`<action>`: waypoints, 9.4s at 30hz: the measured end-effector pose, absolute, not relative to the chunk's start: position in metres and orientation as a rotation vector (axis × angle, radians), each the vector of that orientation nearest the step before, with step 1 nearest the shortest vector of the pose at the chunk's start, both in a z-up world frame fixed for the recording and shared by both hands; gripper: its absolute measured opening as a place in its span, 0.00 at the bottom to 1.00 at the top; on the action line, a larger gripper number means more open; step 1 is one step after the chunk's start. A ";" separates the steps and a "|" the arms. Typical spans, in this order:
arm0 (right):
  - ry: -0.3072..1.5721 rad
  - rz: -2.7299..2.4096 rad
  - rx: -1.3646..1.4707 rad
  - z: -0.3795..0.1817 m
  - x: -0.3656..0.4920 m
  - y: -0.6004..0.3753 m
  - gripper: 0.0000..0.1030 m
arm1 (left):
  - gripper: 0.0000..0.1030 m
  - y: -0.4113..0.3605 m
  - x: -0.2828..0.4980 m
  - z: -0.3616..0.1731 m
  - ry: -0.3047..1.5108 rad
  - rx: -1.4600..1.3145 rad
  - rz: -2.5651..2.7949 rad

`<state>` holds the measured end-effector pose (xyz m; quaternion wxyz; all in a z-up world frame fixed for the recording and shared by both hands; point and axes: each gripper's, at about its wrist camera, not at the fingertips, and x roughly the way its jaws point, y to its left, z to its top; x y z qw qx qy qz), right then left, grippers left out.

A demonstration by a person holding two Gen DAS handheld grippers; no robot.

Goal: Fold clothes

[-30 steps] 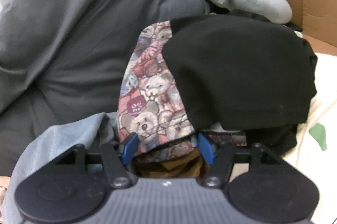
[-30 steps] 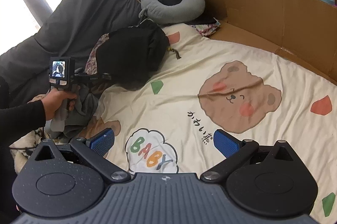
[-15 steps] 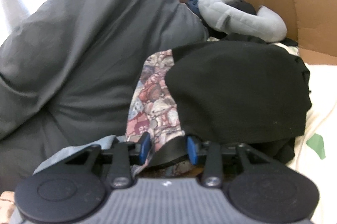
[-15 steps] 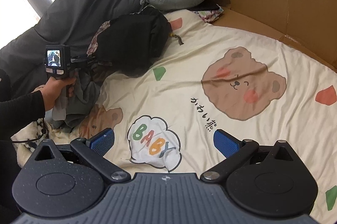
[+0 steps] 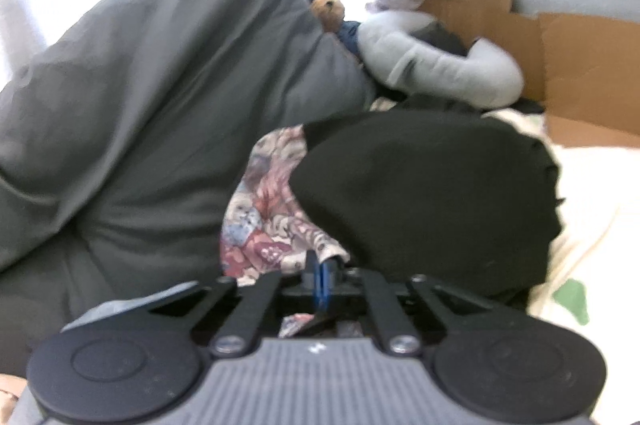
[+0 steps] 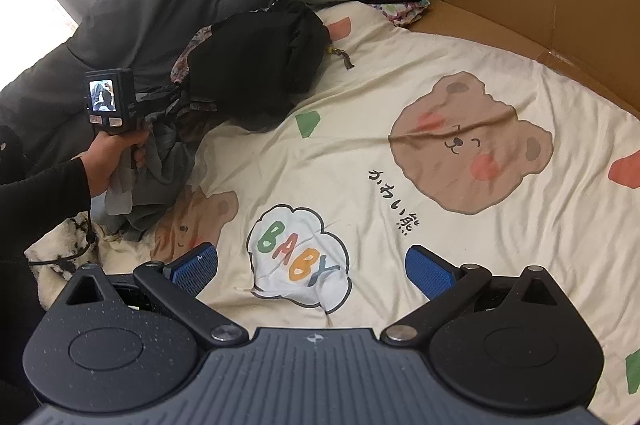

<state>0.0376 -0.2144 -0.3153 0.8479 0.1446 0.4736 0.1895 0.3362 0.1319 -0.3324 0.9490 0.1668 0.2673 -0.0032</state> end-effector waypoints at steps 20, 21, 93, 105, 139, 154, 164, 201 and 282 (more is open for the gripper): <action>0.982 0.379 0.353 -0.315 0.041 -0.226 1.00 | 0.00 0.073 0.255 -0.288 0.426 0.058 -0.284; 0.979 0.374 0.349 -0.315 0.041 -0.227 1.00 | 0.00 0.069 0.251 -0.287 0.425 0.046 -0.298; 1.052 0.347 0.567 -0.365 0.050 -0.264 0.06 | 0.13 -0.058 0.136 -0.333 0.830 0.142 -1.089; 0.977 0.338 0.605 -0.373 0.009 -0.296 0.06 | 0.14 -0.077 0.155 -0.336 0.883 0.211 -0.994; 0.892 0.101 0.751 -0.399 -0.075 -0.400 0.06 | 0.54 -0.059 0.206 -0.346 0.951 0.202 -0.688; 0.896 -0.103 0.787 -0.423 -0.124 -0.443 0.06 | 0.56 -0.042 0.240 -0.351 0.956 0.135 -0.571; 0.919 -0.146 0.762 -0.430 -0.129 -0.449 0.06 | 0.62 -0.015 0.269 -0.356 0.921 0.173 -0.456; 0.997 -0.094 0.762 -0.453 -0.129 -0.439 0.06 | 0.06 0.016 0.332 -0.396 0.966 0.215 -0.412; 1.145 -0.100 0.605 -0.424 -0.183 -0.434 0.42 | 0.18 0.197 0.152 -0.305 1.416 0.072 -0.125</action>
